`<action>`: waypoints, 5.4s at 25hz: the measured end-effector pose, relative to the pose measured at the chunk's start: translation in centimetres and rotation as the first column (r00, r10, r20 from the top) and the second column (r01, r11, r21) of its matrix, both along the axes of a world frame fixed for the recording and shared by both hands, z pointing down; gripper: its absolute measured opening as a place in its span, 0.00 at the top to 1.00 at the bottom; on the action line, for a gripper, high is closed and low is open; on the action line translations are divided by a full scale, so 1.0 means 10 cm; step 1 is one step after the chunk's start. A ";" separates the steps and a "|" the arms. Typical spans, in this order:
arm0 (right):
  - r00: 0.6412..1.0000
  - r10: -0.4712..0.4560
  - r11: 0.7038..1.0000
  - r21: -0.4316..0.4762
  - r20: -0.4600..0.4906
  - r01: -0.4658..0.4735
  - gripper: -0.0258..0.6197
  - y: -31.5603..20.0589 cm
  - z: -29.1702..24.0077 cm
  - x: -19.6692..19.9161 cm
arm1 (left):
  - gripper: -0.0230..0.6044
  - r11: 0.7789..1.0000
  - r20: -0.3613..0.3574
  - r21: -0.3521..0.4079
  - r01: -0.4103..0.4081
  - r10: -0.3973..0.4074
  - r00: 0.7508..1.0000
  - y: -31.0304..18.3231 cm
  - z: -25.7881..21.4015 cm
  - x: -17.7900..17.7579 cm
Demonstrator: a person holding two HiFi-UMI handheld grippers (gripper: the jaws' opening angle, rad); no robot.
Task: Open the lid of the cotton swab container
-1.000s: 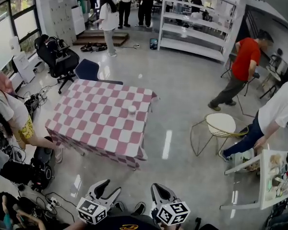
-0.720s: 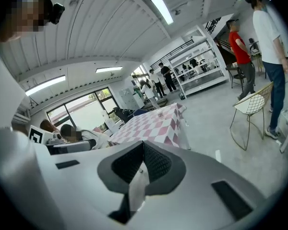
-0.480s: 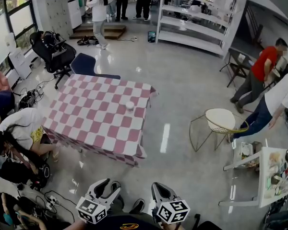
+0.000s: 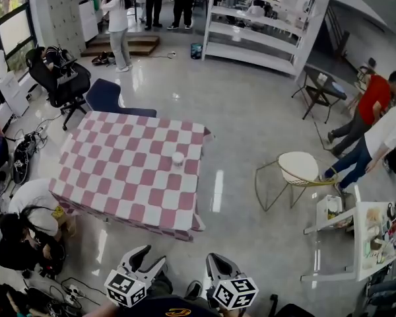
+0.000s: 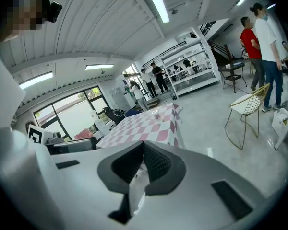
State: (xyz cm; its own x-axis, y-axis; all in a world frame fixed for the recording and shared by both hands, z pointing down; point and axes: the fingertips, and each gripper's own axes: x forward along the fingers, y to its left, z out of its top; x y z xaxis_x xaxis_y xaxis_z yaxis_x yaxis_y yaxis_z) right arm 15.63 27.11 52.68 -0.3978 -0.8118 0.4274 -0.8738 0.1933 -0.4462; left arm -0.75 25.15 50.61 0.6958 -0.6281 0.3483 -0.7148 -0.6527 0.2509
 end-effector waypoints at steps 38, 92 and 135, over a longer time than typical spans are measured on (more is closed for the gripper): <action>1.000 -0.011 1.000 -0.023 0.008 0.011 0.94 -2.03 0.07 -0.20 | 0.60 1.000 0.025 0.007 -0.027 0.027 0.999 -2.16 0.11 -0.05; 0.976 -0.150 0.988 0.016 -0.160 0.155 0.94 -4.46 0.43 -0.11 | 0.58 0.926 0.300 0.009 -0.378 0.358 0.884 -4.23 1.84 0.93; 0.971 -0.146 0.982 0.087 -0.192 0.165 0.94 -4.30 0.02 -0.02 | 0.58 0.915 0.277 0.049 -0.401 0.374 0.885 -4.12 1.36 0.87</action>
State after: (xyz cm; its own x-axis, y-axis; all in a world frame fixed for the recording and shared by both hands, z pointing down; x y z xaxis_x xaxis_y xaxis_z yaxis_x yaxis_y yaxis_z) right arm 15.46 -15.93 52.86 -0.4454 -0.7889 0.4234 -0.8943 0.3696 -0.2520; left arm 7.91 -16.05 64.26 0.7862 -0.3684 0.4962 -0.4297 -0.9029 0.0104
